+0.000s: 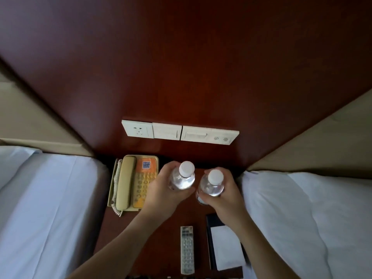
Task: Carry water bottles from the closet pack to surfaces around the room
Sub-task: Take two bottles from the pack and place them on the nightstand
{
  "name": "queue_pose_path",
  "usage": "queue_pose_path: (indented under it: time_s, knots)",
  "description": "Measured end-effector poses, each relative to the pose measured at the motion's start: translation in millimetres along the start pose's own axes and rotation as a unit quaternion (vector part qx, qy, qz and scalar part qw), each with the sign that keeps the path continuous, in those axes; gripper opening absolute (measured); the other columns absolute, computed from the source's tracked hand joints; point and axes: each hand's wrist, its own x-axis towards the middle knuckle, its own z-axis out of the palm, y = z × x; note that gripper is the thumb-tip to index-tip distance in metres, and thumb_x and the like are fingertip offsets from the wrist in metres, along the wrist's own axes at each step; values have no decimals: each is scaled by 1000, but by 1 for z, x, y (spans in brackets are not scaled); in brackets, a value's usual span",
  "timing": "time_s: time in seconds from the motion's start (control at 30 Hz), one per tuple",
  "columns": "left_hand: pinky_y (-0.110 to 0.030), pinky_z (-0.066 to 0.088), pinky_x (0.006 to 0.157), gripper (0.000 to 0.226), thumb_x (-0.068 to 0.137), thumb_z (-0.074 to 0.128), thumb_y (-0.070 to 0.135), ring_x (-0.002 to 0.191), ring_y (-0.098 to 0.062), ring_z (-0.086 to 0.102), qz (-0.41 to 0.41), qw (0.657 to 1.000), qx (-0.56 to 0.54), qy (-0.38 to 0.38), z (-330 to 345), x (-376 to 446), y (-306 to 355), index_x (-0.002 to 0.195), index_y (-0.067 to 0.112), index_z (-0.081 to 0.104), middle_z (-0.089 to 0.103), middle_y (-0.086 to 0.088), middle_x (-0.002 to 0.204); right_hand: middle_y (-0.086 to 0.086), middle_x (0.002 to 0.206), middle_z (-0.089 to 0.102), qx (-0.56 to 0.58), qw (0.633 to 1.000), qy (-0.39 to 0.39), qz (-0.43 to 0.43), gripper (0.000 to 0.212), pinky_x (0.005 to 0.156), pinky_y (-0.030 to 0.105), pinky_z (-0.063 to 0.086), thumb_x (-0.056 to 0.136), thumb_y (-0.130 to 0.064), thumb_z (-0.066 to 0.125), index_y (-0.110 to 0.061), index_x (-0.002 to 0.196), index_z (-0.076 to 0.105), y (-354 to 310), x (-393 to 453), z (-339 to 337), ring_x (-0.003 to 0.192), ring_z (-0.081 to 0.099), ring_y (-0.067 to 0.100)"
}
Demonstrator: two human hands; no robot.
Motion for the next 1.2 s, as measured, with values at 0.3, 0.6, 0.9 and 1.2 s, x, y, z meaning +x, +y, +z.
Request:
queue_pose_path:
  time_s: [0.3,0.6,0.9,1.2]
  knots:
    - [-23,57,75,63,64,90,28,91,-1,68,-49,997,16,65,63,56,-124,114,38,53,70,15,100,-22,107,65,-44,999,-27,-16,57,80,12,50,70,1,83,-24,114,57,115,70,14,99,65,-1]
    - [-28,58,82,64,61,92,27,95,2,68,-58,995,-6,82,100,62,-160,107,44,51,66,28,106,-17,111,64,-63,996,-47,-30,60,88,26,55,70,-5,84,-32,116,55,165,93,18,106,65,7]
    - [-2,43,82,78,68,87,20,104,16,57,-32,994,93,-42,90,70,-175,118,57,39,59,32,109,-26,113,64,-84,992,-93,-6,67,89,20,53,69,-10,87,-36,121,54,187,100,13,105,65,-1]
    - [-32,52,87,72,58,91,38,106,-9,62,14,968,218,-126,76,115,-183,120,29,55,66,12,114,-15,116,69,-149,979,-134,24,72,103,40,51,67,-23,89,-24,131,56,215,128,10,114,62,3]
